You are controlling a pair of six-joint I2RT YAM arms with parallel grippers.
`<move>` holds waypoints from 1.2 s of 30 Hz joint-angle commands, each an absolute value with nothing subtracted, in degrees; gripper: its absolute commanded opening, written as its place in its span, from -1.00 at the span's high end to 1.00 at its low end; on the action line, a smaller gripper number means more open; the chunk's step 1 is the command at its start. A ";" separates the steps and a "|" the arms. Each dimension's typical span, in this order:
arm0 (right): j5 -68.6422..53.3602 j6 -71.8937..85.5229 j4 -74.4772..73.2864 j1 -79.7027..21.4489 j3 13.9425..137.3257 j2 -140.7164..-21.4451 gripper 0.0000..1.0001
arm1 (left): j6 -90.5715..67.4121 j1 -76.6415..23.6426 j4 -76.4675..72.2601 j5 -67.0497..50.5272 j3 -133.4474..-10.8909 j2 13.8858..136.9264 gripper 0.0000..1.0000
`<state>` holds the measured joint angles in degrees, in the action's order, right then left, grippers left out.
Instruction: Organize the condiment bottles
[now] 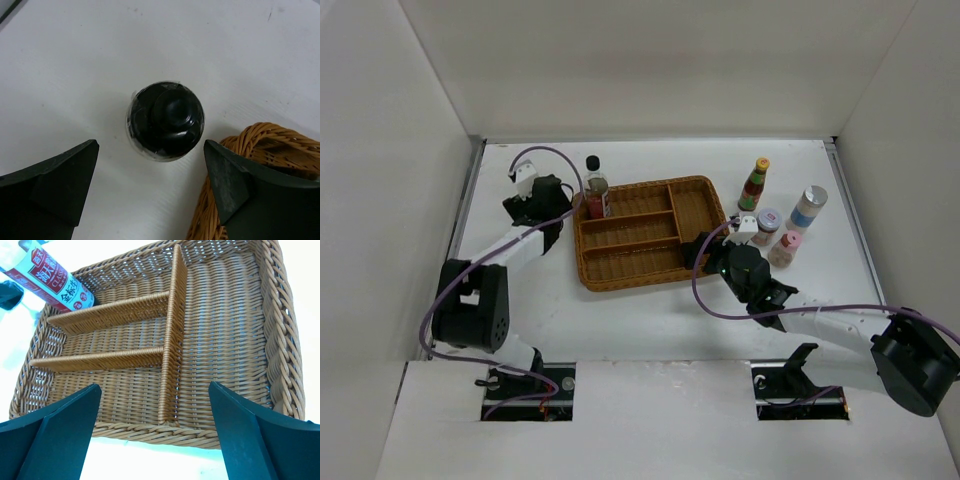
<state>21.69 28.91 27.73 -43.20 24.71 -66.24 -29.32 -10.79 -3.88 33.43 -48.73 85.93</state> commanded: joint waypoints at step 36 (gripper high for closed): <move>21.27 29.53 31.73 -41.88 25.66 -64.25 -0.98 | -33.40 -46.17 9.68 42.54 -34.98 43.05 0.44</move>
